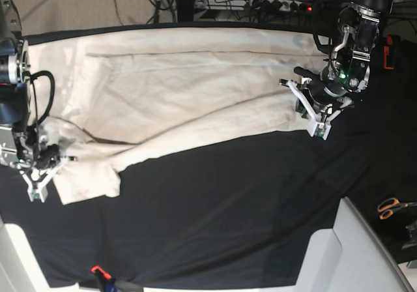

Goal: Fold the T-shirt properly
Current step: 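Lift both side edges and fold them toward the folded shoulder strip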

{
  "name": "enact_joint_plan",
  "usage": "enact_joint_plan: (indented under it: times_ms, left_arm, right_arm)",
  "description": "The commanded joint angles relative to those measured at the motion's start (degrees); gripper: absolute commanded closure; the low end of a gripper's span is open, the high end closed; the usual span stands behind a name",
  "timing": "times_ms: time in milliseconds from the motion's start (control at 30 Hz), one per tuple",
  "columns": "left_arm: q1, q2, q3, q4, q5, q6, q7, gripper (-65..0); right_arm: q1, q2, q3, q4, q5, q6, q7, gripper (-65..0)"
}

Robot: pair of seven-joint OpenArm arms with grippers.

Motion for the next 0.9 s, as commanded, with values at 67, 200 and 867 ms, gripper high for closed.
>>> enact_joint_plan:
  times_ms: [67, 200, 867]
  left_arm:
    - [-0.7, -0.6, -0.4, 1.2, 0.0, -0.1, -0.9, 0.0]
    - [-1.9, -0.6, -0.4, 1.2, -0.3, -0.1, -0.7, 0.0]
    - [-6.1, -1.1, -5.0, 6.7, -0.2, -0.1, 2.8, 0.0]
  right_arm:
    - [1.5, 1.1, 0.0, 4.9, 0.1, -0.2, 0.5, -1.5]
    - [-1.0, 2.9, 0.6, 14.9, 0.1, -0.2, -7.0, -1.5]
    - [-15.7, 4.3, 10.5, 56.0, 0.1, -0.2, -37.7, -1.5]
